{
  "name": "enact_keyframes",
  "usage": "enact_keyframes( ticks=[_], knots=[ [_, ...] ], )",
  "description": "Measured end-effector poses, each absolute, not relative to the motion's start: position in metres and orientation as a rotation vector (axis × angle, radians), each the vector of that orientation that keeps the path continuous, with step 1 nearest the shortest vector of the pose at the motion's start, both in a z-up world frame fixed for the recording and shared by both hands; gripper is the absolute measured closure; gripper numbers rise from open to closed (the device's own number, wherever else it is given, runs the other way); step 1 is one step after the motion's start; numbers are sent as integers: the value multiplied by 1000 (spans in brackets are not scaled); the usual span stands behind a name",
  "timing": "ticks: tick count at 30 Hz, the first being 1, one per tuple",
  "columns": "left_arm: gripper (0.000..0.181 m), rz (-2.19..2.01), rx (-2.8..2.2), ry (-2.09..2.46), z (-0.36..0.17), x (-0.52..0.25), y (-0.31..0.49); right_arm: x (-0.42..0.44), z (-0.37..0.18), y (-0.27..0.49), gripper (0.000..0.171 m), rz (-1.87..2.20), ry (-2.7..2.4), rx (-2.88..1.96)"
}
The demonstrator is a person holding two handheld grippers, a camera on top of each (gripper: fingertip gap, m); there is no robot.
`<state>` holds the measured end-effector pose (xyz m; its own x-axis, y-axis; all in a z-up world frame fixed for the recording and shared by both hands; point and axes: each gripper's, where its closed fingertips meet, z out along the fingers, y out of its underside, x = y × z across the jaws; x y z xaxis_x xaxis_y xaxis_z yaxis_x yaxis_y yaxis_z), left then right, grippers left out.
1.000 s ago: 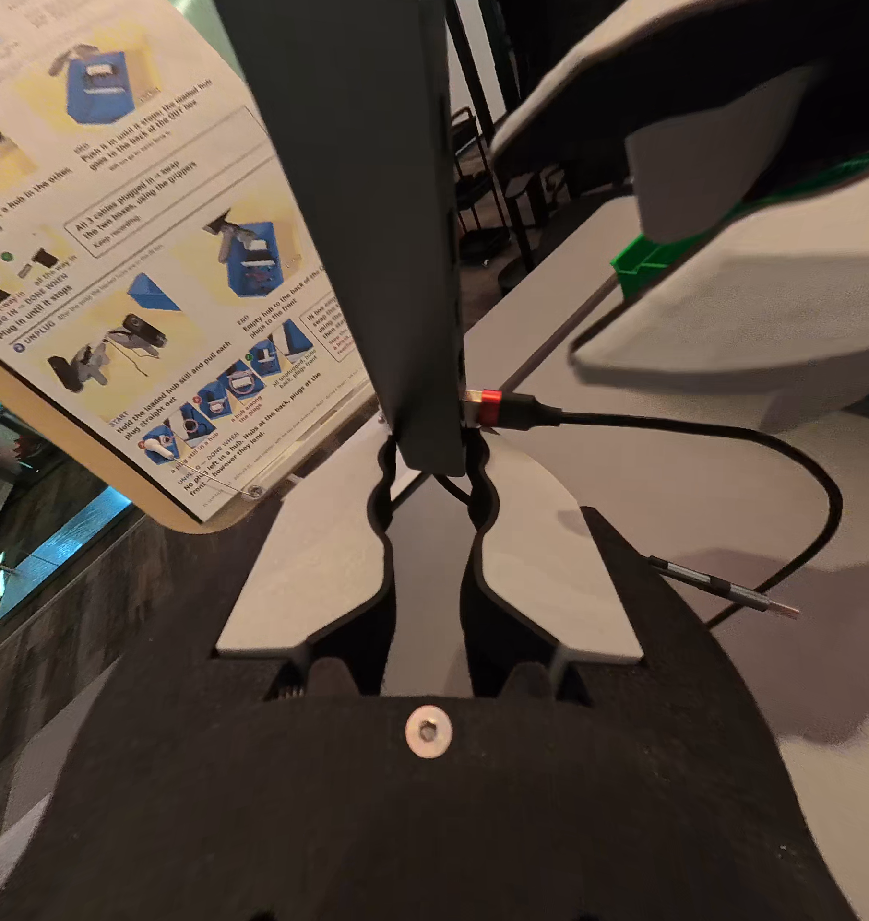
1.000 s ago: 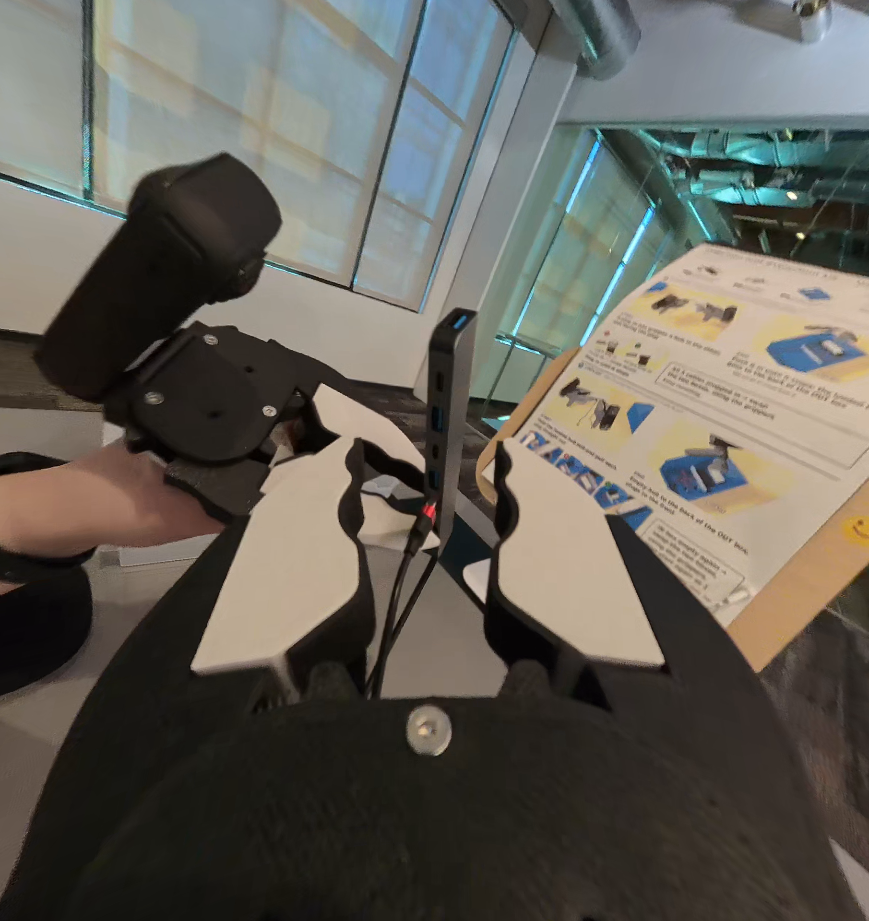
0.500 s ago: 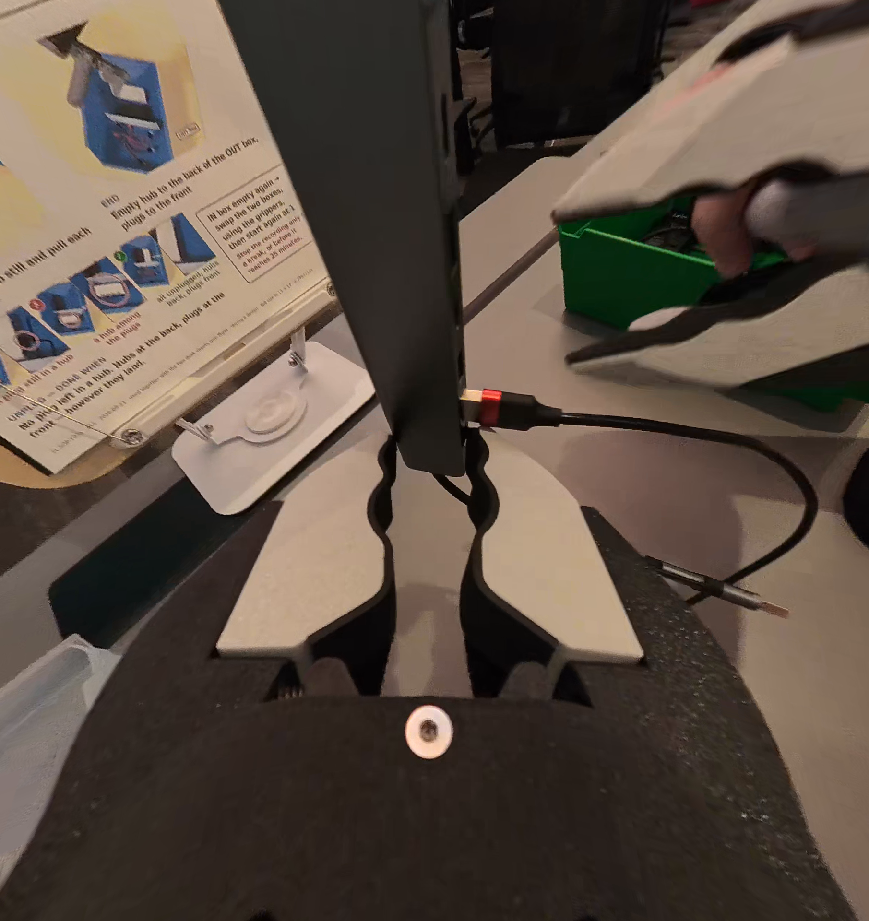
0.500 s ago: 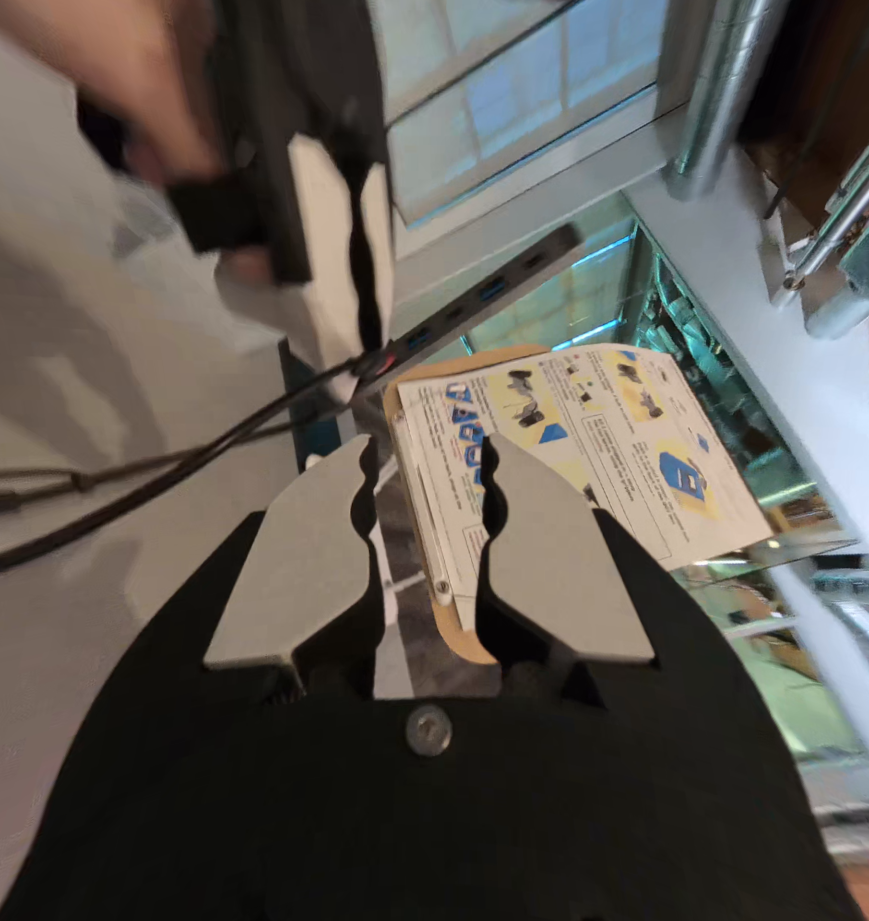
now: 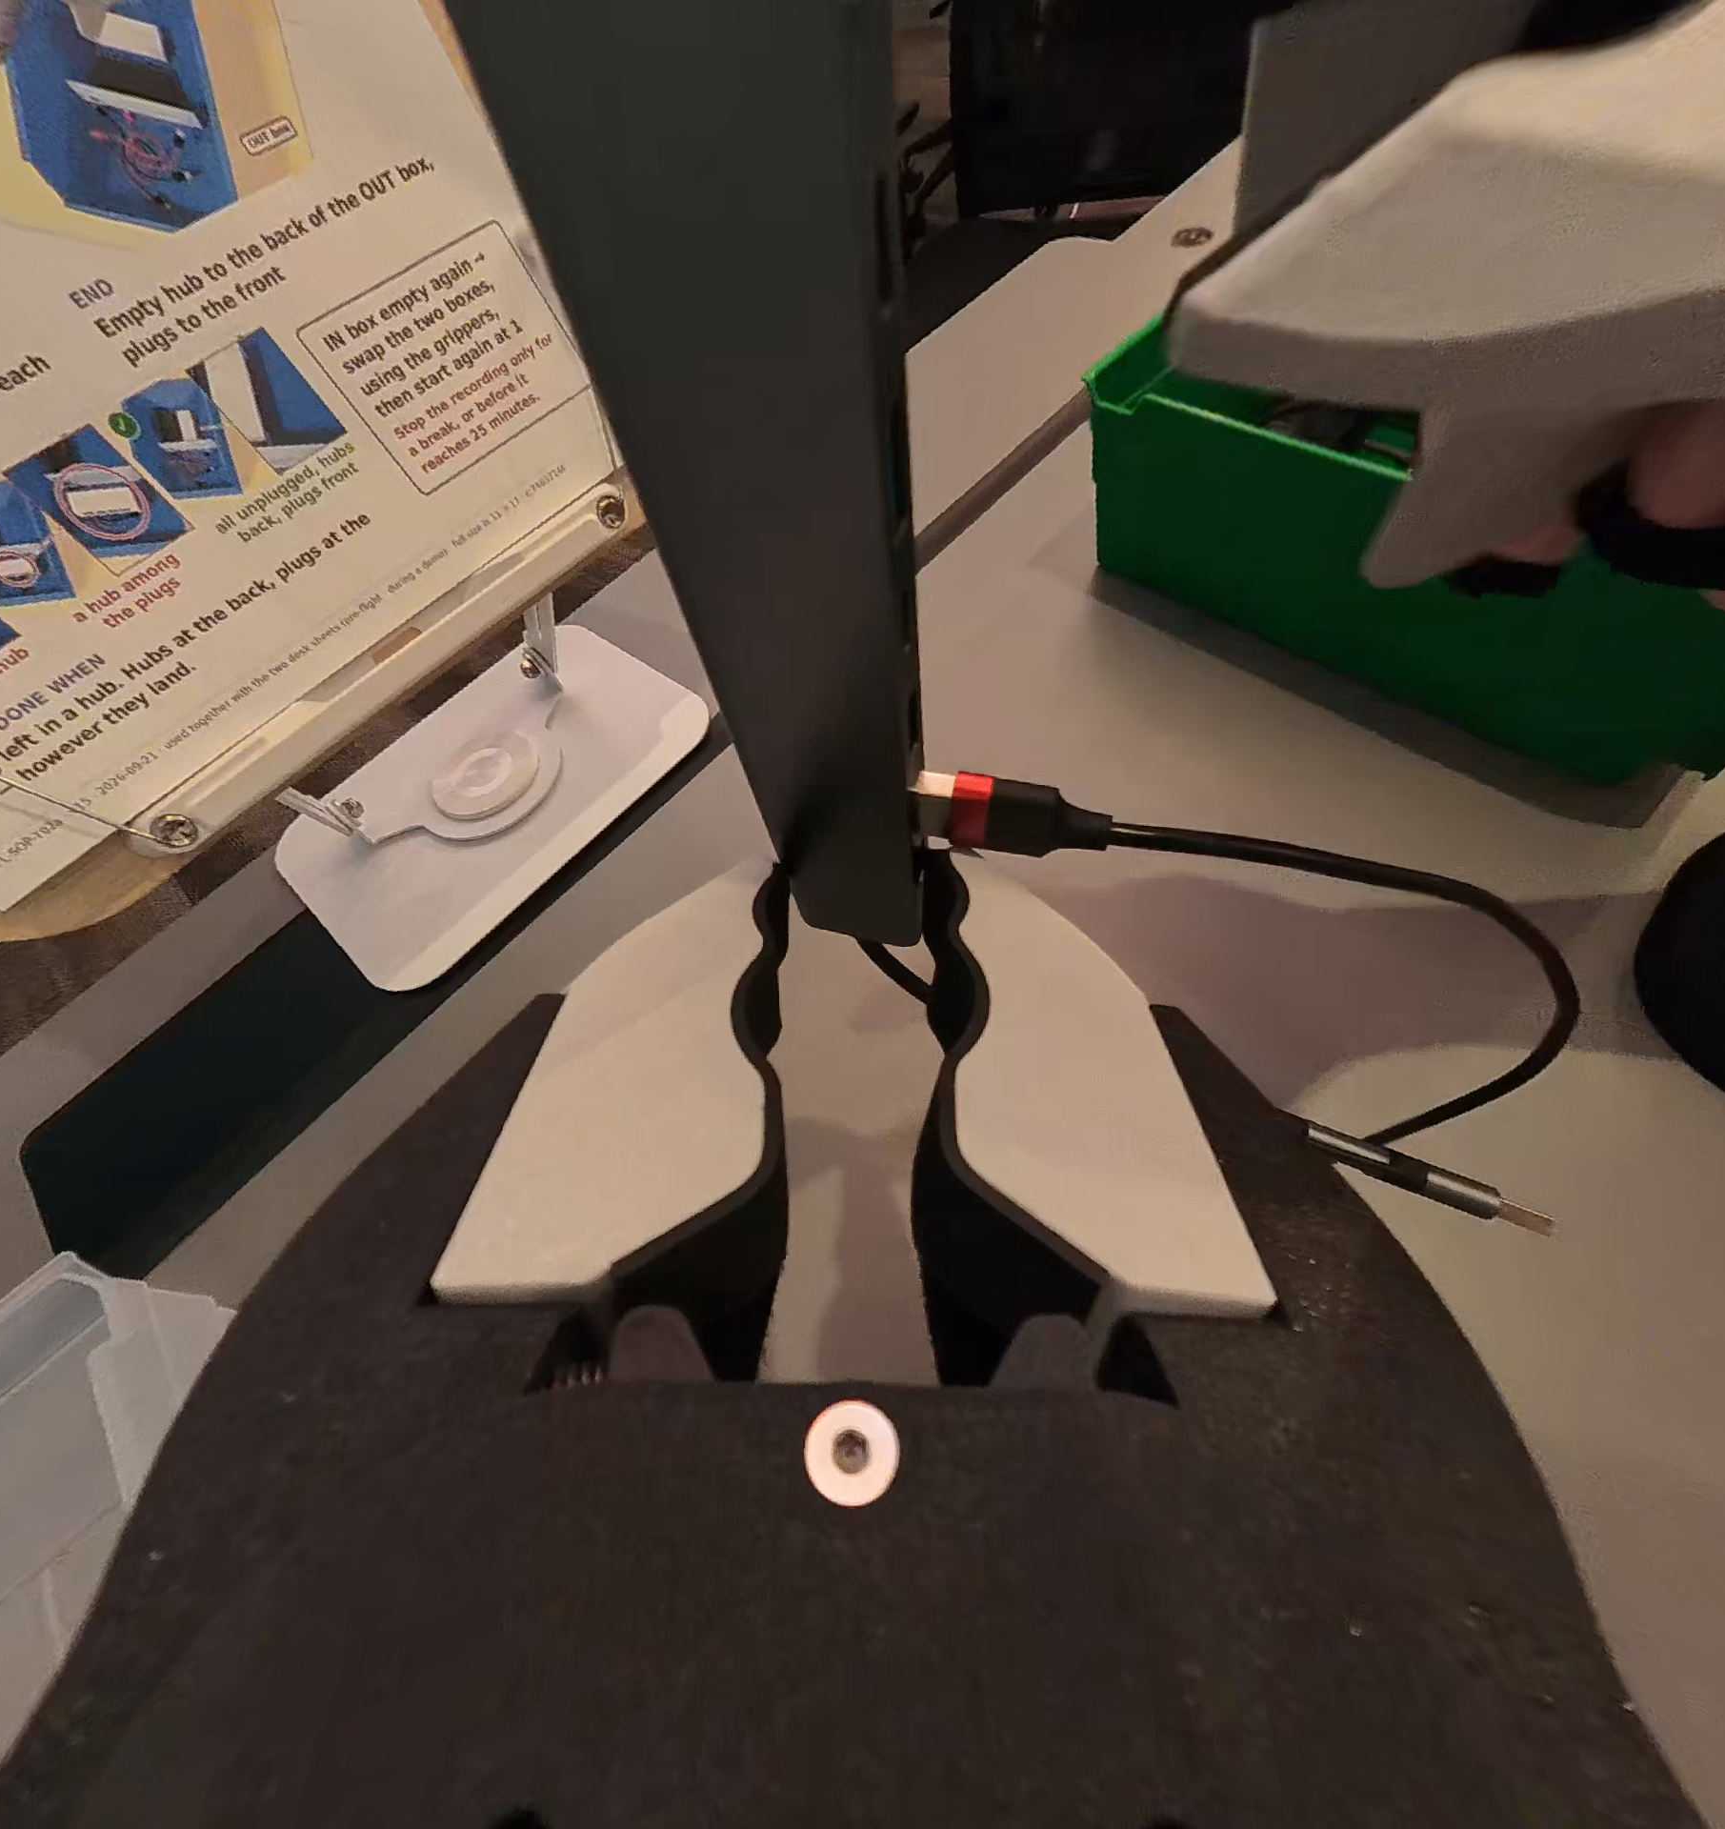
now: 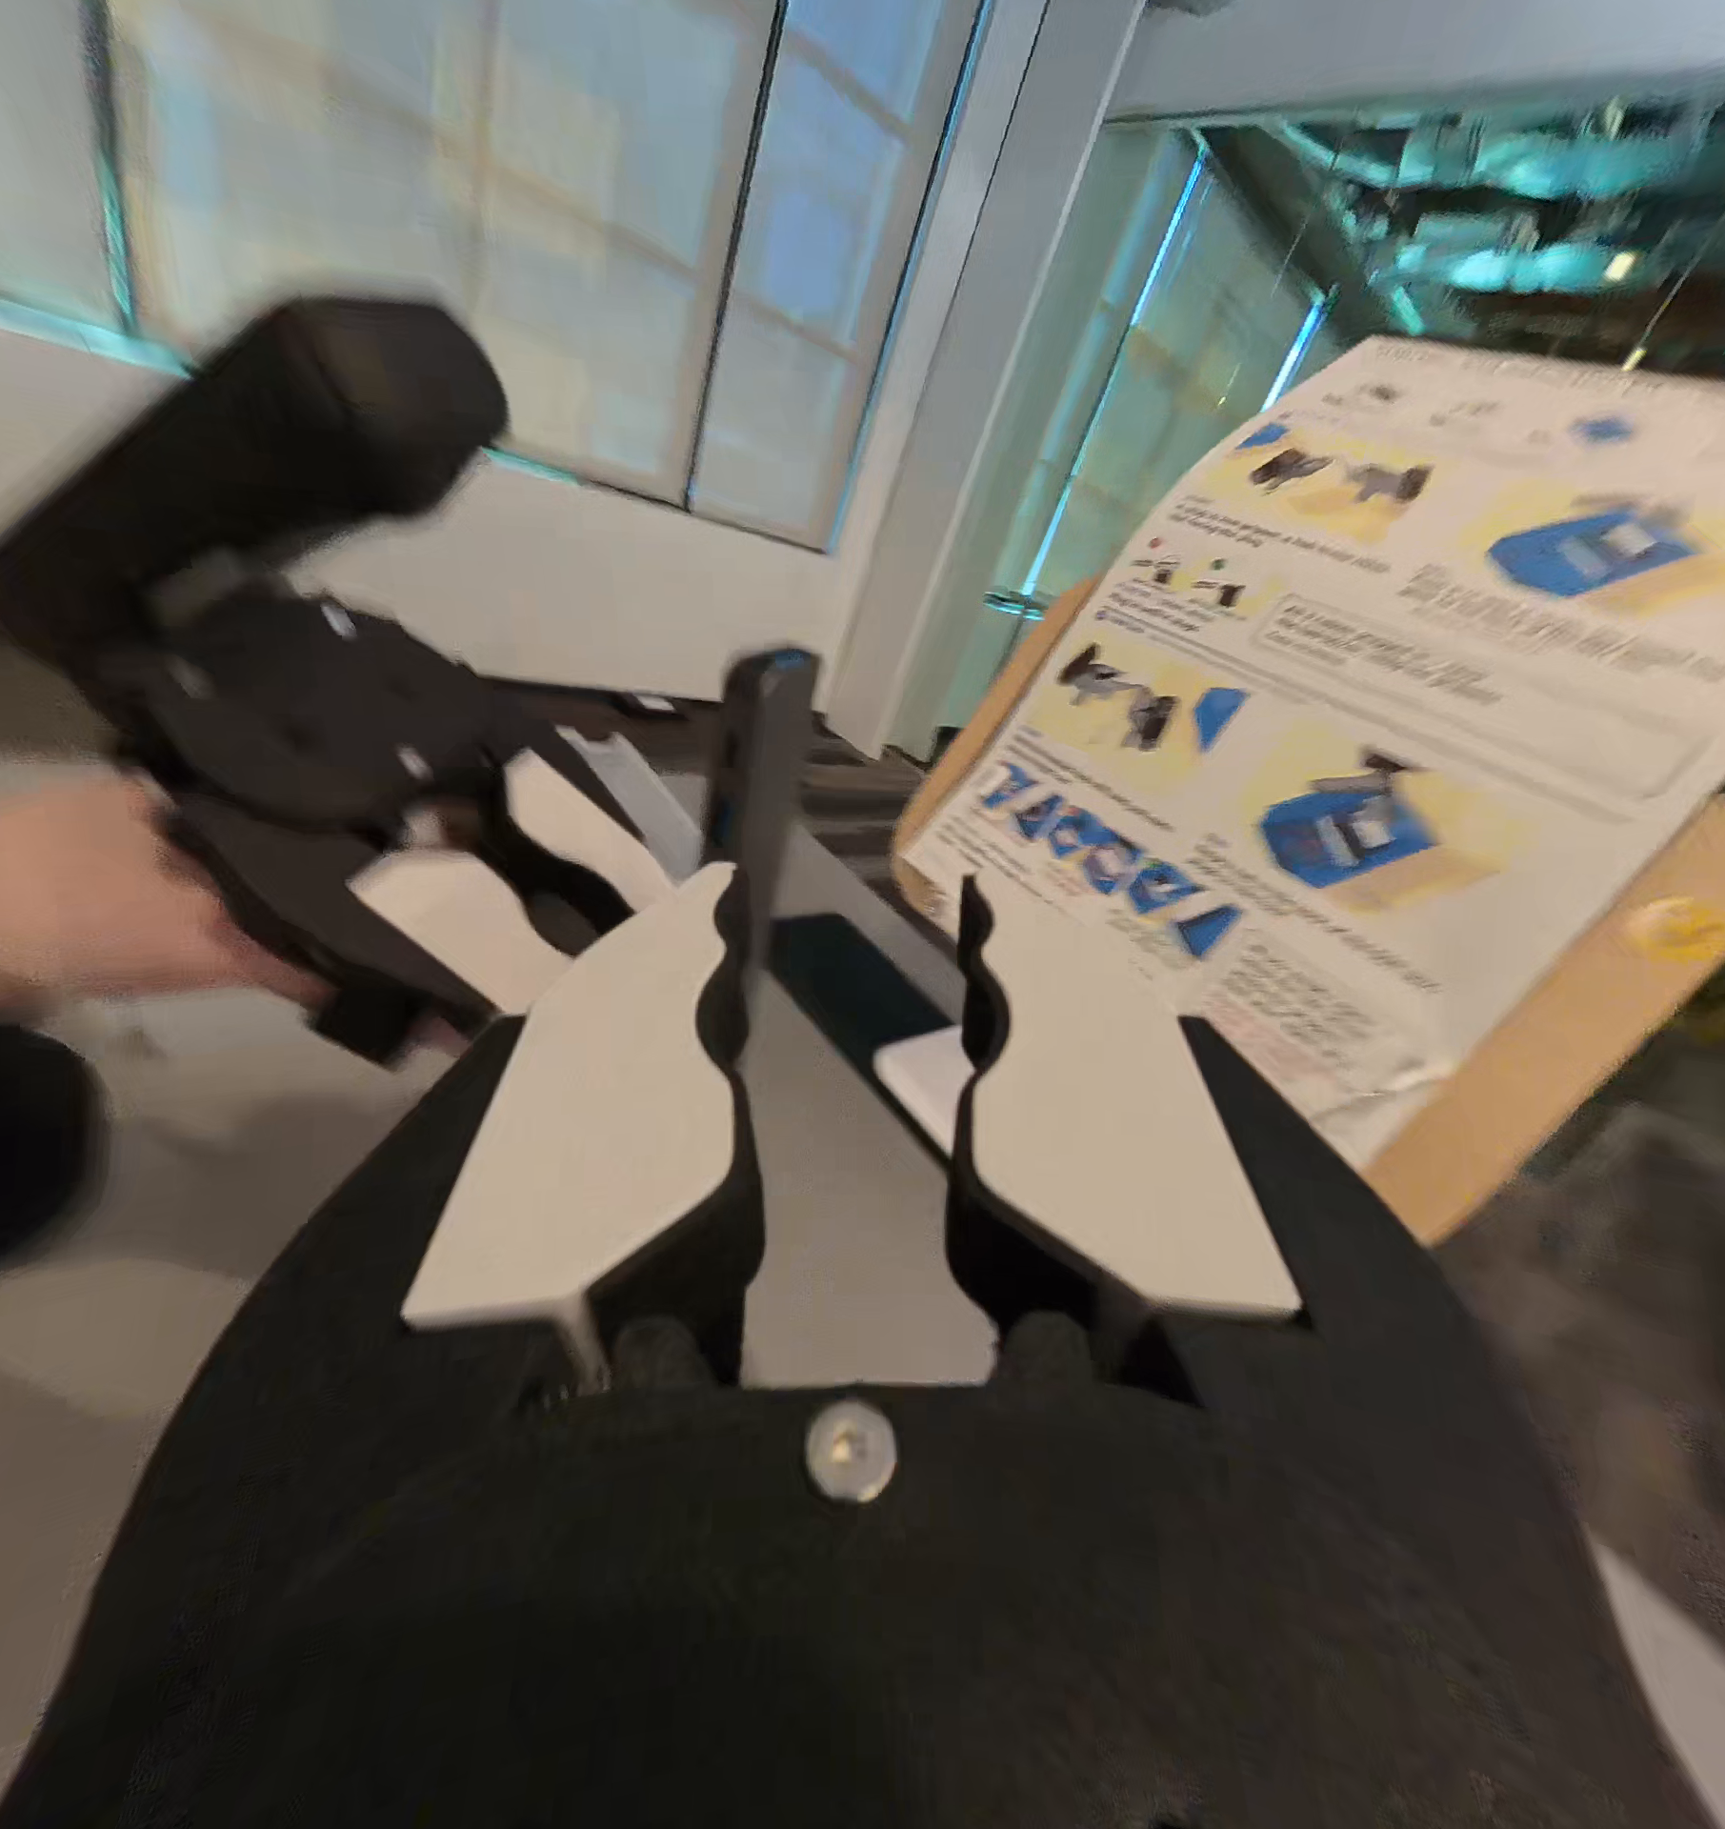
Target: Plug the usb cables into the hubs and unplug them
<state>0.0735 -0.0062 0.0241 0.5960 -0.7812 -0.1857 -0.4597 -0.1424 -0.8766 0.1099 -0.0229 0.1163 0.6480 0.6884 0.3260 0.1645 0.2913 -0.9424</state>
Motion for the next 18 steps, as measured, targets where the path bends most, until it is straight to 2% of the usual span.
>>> enact_keyframes(
  ticks=[1,2,4,6,9,15,18],
  knots=[
    [156,-380,-1783,1017,23,75,-6,103,119,-28,126,475,-802,-1279],
    [181,-401,-1769,1048,22,78,-10,97,118,-29,123,483,-776,-1309],
    [181,-416,-1732,1005,28,81,-9,88,110,-27,115,437,-765,-1364],
    [181,-421,-1723,1007,27,85,-9,84,101,-21,128,386,-754,-1391],
    [181,-394,-1758,1022,14,82,-3,96,85,-1,134,298,-790,-1447],
    [181,-418,-1771,967,23,64,5,147,78,29,134,403,-647,-1579],
    [181,-403,-1804,955,23,55,9,162,44,58,131,394,-550,-1689]
  ],
)
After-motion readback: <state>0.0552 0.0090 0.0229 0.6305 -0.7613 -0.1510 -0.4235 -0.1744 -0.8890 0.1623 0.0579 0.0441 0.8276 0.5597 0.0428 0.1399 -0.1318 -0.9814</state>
